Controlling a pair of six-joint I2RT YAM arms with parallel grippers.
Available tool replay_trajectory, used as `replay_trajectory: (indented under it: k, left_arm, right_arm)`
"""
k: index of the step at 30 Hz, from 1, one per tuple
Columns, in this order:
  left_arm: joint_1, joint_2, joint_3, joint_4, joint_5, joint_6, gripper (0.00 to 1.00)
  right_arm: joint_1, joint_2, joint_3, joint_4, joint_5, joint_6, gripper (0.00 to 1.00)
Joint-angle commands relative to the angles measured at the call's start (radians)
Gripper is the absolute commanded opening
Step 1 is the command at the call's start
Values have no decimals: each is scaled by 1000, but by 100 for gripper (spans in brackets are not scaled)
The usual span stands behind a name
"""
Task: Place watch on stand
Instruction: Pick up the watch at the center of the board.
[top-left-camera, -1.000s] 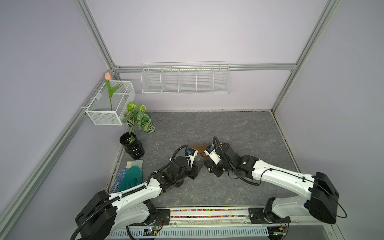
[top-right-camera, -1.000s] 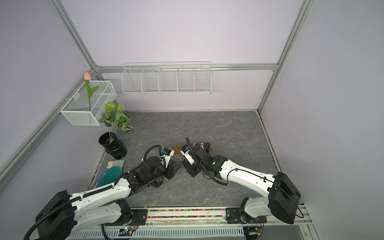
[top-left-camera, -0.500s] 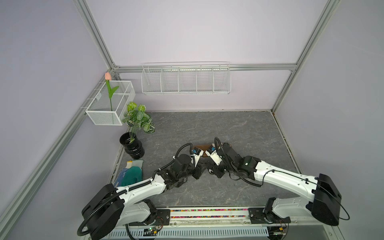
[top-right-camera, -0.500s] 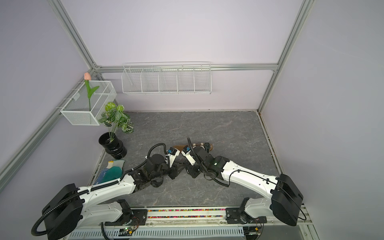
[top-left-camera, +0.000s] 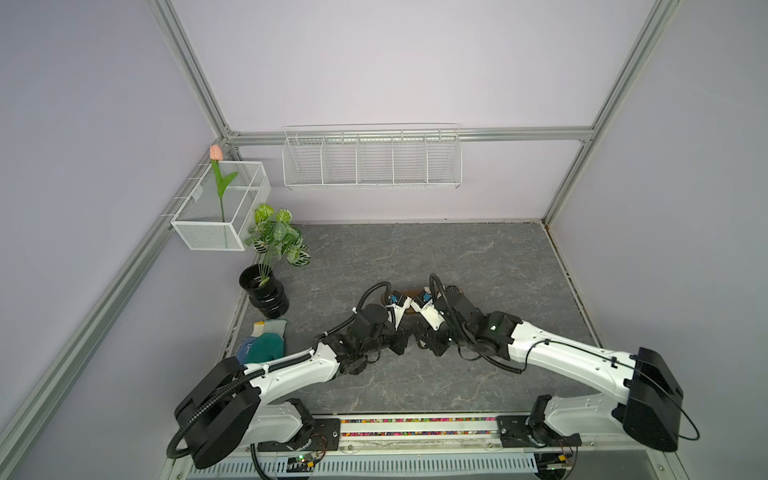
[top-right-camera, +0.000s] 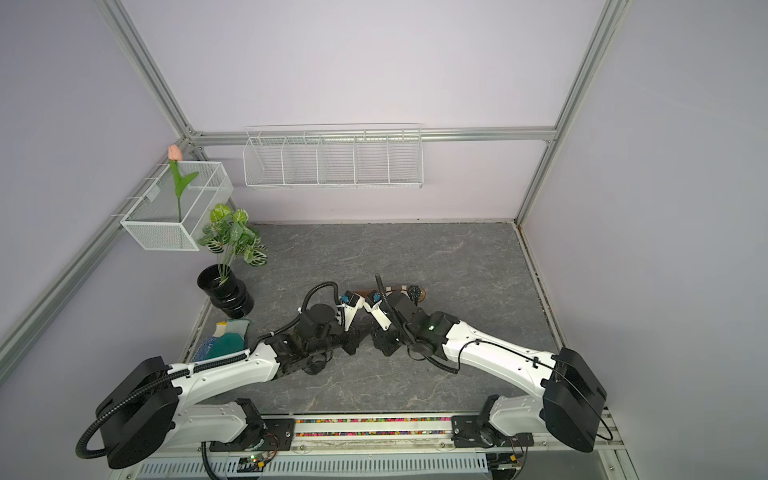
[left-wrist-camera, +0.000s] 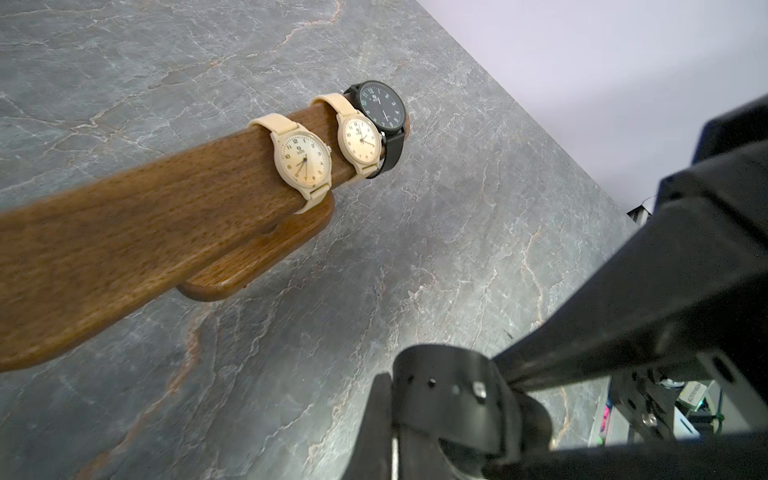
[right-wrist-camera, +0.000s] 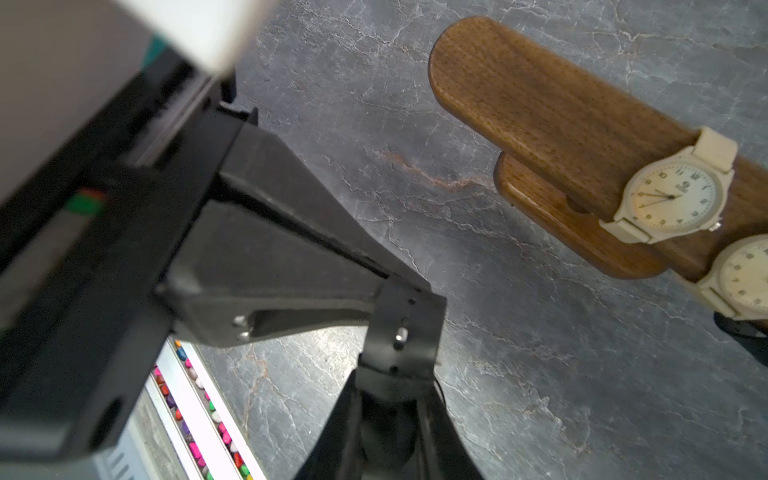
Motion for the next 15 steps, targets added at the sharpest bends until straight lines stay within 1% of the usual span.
replay_trajectory:
  k: [1, 5, 8, 10, 12, 15]
  left_arm:
    - [-3, -27, 30, 29, -30, -63, 0]
    - [-1, -80, 22, 17, -21, -72, 0]
    - [-1, -161, 15, -24, -29, -50, 0]
    - [0, -228, 13, -52, -28, -24, 0]
    - [2, -284, 19, -84, -8, 0, 0]
    - [7, -338, 42, -134, 36, 32, 0]
  right_arm:
    - [-6, -49, -18, 31, 2, -5, 33]
    - [-15, -141, -62, 40, -20, -77, 46]
    - [-14, -246, -113, 71, -49, -150, 56]
    - [-14, -322, -164, 112, -30, -183, 61]
    - [-14, -383, -209, 177, -31, -188, 64]
    - [-14, -464, -269, 292, -95, -198, 65]
